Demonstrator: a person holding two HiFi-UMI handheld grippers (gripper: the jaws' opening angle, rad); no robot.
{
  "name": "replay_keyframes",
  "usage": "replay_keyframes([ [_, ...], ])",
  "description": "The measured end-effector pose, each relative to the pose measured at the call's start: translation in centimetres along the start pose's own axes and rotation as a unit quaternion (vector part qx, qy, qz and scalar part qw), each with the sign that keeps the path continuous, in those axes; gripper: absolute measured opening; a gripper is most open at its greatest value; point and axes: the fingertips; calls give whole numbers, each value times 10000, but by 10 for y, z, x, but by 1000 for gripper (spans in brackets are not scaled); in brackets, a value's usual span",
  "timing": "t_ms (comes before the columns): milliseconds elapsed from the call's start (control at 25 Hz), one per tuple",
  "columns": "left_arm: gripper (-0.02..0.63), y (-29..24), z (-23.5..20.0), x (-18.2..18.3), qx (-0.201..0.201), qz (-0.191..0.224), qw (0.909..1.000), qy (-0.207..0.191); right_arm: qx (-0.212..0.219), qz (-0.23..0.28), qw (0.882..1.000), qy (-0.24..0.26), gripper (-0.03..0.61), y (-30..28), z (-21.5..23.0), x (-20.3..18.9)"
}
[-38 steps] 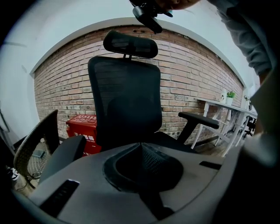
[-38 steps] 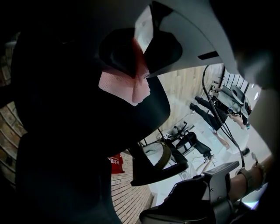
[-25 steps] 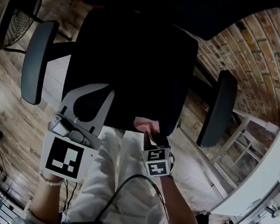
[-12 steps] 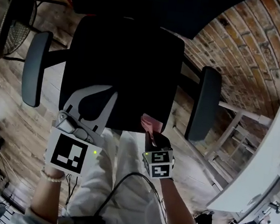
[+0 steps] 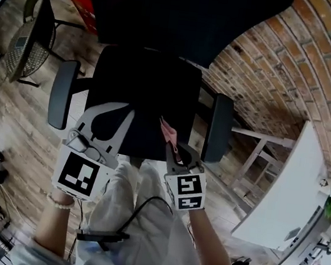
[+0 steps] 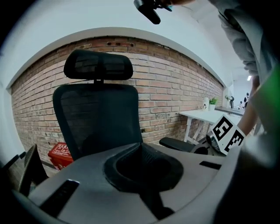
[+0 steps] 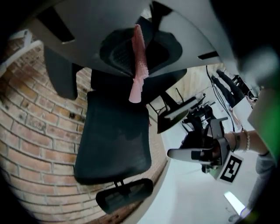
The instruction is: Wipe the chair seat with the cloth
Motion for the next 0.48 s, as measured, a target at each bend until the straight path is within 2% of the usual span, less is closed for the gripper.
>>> replay_keyframes([
  [240,18,47,-6,53,121,271,9994,-168,-152,888,9959,114,55,75,-1,76],
  [480,18,90,-7,84,294,416,9986,-167,-274,1465,9887,161,55,142,-4,117],
])
Point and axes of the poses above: the fingertips, and each gripper's own axes: y backward along the fingers, z to its right, x out of its top, and after that the axes turned 13 degrees about -z, right-handed
